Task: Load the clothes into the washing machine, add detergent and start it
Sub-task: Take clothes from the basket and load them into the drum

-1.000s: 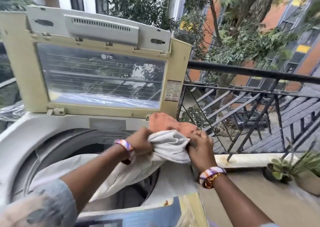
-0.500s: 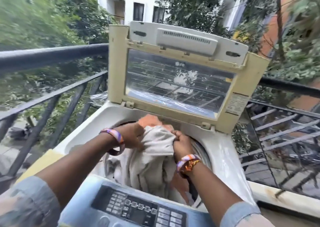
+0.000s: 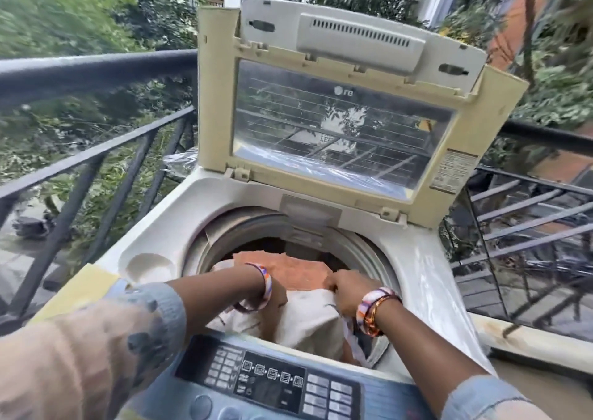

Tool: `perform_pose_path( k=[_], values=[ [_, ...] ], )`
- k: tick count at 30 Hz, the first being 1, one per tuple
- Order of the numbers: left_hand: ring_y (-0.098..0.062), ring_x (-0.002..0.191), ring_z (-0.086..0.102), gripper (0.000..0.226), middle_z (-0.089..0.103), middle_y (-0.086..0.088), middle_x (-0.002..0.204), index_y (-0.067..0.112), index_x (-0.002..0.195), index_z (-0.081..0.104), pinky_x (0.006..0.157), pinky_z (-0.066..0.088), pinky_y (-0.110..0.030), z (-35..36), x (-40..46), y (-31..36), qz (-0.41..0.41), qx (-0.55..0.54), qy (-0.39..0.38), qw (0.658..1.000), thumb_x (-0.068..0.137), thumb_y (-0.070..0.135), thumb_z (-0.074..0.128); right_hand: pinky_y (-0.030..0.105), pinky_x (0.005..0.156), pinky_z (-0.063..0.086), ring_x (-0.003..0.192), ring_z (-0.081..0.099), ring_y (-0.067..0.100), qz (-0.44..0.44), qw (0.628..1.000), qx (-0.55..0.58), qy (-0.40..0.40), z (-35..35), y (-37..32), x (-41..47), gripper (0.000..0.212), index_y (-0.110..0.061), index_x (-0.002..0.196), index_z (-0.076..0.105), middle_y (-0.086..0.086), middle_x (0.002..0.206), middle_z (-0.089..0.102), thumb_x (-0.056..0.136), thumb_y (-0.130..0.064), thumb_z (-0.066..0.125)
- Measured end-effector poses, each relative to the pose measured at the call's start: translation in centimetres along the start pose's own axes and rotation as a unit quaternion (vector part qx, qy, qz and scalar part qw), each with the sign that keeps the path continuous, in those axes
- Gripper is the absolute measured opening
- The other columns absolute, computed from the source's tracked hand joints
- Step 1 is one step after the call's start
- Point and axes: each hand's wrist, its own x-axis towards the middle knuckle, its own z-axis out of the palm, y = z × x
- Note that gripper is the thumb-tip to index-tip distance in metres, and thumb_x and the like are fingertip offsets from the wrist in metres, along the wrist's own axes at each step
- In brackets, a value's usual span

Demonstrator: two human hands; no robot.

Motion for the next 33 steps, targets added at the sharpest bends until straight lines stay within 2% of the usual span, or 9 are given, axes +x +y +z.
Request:
perform_pose_path(
  k=[1,4,8,11,14,16,18,25,33],
  values=[
    [-0.010,0.020,0.043,0.034,0.034,0.009,0.043,-0.014,0.065,0.061,0.019,0.025,-0.013,-0.1,0.9,0.1,0.014,0.025,0.015,0.999,0.092,-0.003,0.045,0.032,0.088,0.049,0.106,0.062,0.029,0.015,1.000,0.020,0.013,-0.1,0.3,-0.1,0.031,-0.023,0.104,0.063,0.007,0.114,0.065,0.079,-0.013,0.048],
    [0.001,0.015,0.039,0.032,0.048,0.008,0.060,-0.004,0.104,0.066,0.026,0.032,-0.010,-0.6,1.9,-0.3,0.067,0.158,0.022,0.985,0.098,0.016,0.043,0.033,0.090,0.050,0.105,0.062,0.027,0.034,0.996,0.076,0.025,-0.5,0.9,-0.4,0.031,-0.025,0.106,0.064,0.005,0.116,0.066,0.083,-0.015,0.046],
    [-0.006,0.019,0.043,0.047,0.035,0.004,0.015,-0.032,0.069,0.059,0.056,0.041,-0.021,-1.2,3.4,1.8,0.034,0.132,-0.091,0.986,0.097,-0.005,0.032,0.023,0.090,0.042,0.116,0.055,0.025,-0.005,0.996,0.063,-0.067,0.1,1.1,0.2,0.036,-0.022,0.123,0.057,0.007,0.128,0.058,0.087,-0.023,0.053],
    [-0.027,0.079,0.060,0.037,0.070,-0.024,0.064,-0.018,0.073,0.067,0.093,0.045,-0.027,-0.9,5.9,1.8,-0.025,0.128,-0.094,0.987,0.094,0.002,0.044,0.025,0.099,0.040,0.123,0.050,0.025,-0.014,0.989,0.025,-0.142,1.2,1.0,1.6,0.040,-0.018,0.127,0.056,0.008,0.134,0.054,0.086,-0.021,0.057],
    [-0.034,0.091,0.057,0.032,0.073,-0.019,0.069,-0.001,0.075,0.073,0.106,0.040,-0.034,-0.7,8.7,1.5,-0.005,0.169,-0.092,0.981,0.093,0.007,0.048,0.029,0.101,0.041,0.123,0.050,0.028,-0.028,0.987,0.008,-0.155,1.8,0.7,3.2,0.041,-0.015,0.128,0.055,0.012,0.133,0.055,0.088,-0.021,0.056],
    [-0.031,0.120,0.053,0.029,0.061,-0.019,0.125,0.001,0.118,0.060,0.109,0.035,-0.034,-0.3,10.4,1.7,0.014,0.194,-0.068,0.979,0.094,0.009,0.048,0.030,0.103,0.039,0.126,0.048,0.028,-0.040,0.985,0.001,-0.169,2.1,0.7,4.5,0.042,-0.016,0.131,0.052,0.011,0.138,0.050,0.090,-0.021,0.053],
    [-0.027,0.131,0.044,0.042,0.043,-0.013,0.144,0.005,0.136,0.042,0.108,0.033,-0.035,0.4,12.2,1.6,0.043,0.185,-0.052,0.980,0.094,0.011,0.049,0.032,0.105,0.038,0.129,0.044,0.028,-0.056,0.981,-0.015,-0.185,2.9,0.7,5.7,0.043,-0.018,0.135,0.047,0.010,0.143,0.045,0.092,-0.022,0.048],
    [-0.032,0.128,0.046,0.042,0.044,-0.017,0.141,0.000,0.136,0.041,0.101,0.041,-0.038,4.0,16.3,1.6,0.051,0.091,-0.078,0.991,0.096,0.011,0.044,0.045,0.113,0.029,0.142,0.022,0.026,-0.093,0.951,-0.086,-0.281,8.2,-0.1,8.6,0.055,-0.019,0.146,0.026,0.007,0.157,0.012,0.095,-0.019,0.044],
    [-0.023,0.112,0.058,0.023,0.051,-0.014,0.136,-0.010,0.108,0.054,0.093,0.044,-0.025,0.5,11.8,0.8,0.077,0.143,-0.096,0.982,0.097,0.006,0.042,0.047,0.108,0.036,0.139,0.031,0.028,-0.127,0.946,-0.163,-0.250,7.7,0.0,8.4,0.058,-0.017,0.145,0.028,0.010,0.154,0.024,0.091,-0.025,0.050]
  ],
)
